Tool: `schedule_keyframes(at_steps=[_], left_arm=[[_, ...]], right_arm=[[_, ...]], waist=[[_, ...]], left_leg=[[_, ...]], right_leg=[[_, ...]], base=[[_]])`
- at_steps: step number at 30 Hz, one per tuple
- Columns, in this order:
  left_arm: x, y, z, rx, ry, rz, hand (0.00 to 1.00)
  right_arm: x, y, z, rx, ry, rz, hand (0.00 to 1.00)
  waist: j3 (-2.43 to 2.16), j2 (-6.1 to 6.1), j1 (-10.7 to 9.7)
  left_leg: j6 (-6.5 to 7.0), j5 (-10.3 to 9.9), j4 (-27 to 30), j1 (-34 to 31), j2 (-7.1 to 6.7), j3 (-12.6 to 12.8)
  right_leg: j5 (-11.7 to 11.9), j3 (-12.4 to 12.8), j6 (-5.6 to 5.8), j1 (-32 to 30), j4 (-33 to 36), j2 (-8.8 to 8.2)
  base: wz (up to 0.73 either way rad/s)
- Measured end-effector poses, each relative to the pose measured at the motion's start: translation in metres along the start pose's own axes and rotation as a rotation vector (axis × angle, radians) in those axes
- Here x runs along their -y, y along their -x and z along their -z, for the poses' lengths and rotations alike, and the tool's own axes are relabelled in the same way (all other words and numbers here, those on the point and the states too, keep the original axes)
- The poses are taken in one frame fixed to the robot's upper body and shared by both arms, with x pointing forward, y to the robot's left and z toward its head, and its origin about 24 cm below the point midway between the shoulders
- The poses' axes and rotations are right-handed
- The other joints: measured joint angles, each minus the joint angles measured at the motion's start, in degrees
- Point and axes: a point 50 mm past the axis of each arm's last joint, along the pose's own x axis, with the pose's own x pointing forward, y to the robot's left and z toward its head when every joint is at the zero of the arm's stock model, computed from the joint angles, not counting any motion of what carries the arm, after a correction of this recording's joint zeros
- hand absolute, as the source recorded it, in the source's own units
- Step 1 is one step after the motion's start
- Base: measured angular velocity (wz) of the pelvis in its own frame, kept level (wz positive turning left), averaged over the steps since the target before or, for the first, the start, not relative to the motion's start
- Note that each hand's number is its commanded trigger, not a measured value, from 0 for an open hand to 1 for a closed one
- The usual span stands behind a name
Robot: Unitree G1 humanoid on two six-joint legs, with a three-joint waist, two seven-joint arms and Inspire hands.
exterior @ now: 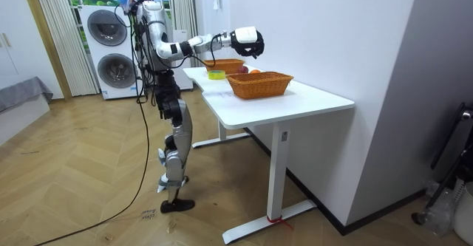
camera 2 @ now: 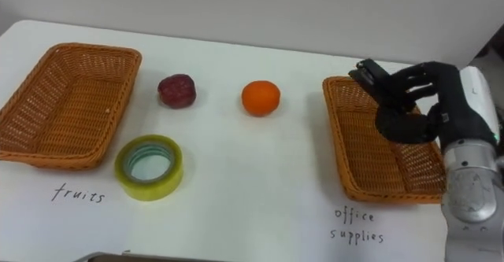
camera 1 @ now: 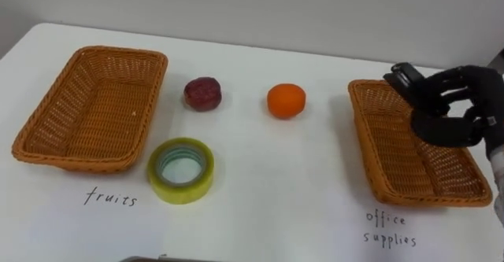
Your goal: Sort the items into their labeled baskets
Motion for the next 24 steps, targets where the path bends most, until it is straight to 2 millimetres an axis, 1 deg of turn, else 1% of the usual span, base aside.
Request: schedule_keyframes(at_steps=[4,6,8,9,10,15,21,24], left_arm=[[-0.001,0.0,0.001,-0.006,-0.002,-0.002,0.0],[-0.001,0.0,-0.004,0.013,-0.001,-0.004,0.0],[-0.001,0.001,-0.007,0.028,-0.009,-0.002,0.0],[0.0,0.001,-0.009,0.037,-0.014,-0.001,0.0],[0.0,0.001,-0.009,0.04,-0.014,0.0,0.0],[0.0,0.001,-0.015,0.067,-0.014,-0.001,0.0],[0.0,0.002,-0.015,0.068,-0.018,0.001,0.0],[0.0,0.002,-0.015,0.068,-0.018,0.0,0.0]], right_arm=[[-0.002,0.001,0.008,-0.04,0.043,-0.006,1.0],[-0.005,0.001,0.015,-0.073,0.064,-0.018,1.0],[-0.005,0.001,0.017,-0.084,0.078,-0.029,1.0],[-0.006,0.001,0.017,-0.086,0.082,-0.036,0.45],[-0.006,0.001,0.017,-0.086,0.083,-0.038,0.0],[-0.006,0.001,0.017,-0.089,0.115,-0.063,0.0],[-0.008,0.001,0.018,-0.092,0.121,-0.086,0.0],[-0.009,0.001,0.022,-0.109,0.121,-0.095,0.0]], waist=[[-0.07,0.13,-0.1],[-0.05,-0.01,-0.2],[-0.02,0.0,-0.18],[-0.01,-0.01,-0.18],[-0.01,-0.04,-0.18],[0.04,-0.3,0.05],[0.08,-0.25,0.31],[0.07,-0.27,0.32]], left_leg=[[0.0,0.0,0.03,0.0,0.01,0.08],[0.0,0.0,0.05,0.0,0.03,0.08],[0.0,0.0,0.05,0.0,0.03,0.09],[0.0,0.0,0.04,0.0,0.04,0.11],[0.0,0.0,0.03,-0.01,0.05,0.11],[0.01,-0.01,-0.03,-0.06,0.05,0.25],[0.01,-0.01,-0.06,-0.07,0.1,0.75],[0.01,-0.01,-0.06,-0.05,0.09,0.77]], right_leg=[[0.0,-0.41,0.0,-0.03,0.03,-0.05],[0.0,-0.5,0.0,-0.03,0.09,-0.04],[0.0,-0.5,0.0,-0.15,0.26,-0.04],[0.0,-0.51,0.0,-0.31,0.49,-0.05],[0.0,-0.52,0.0,-0.34,0.51,-0.05],[0.0,-0.39,0.0,-0.55,0.51,-0.04],[0.0,0.1,0.0,-0.71,0.51,0.01],[0.0,0.1,0.0,-0.66,0.52,0.0]], base=[[-0.01],[0.0],[0.0],[0.0],[0.0],[0.0],[-0.04],[0.0]])
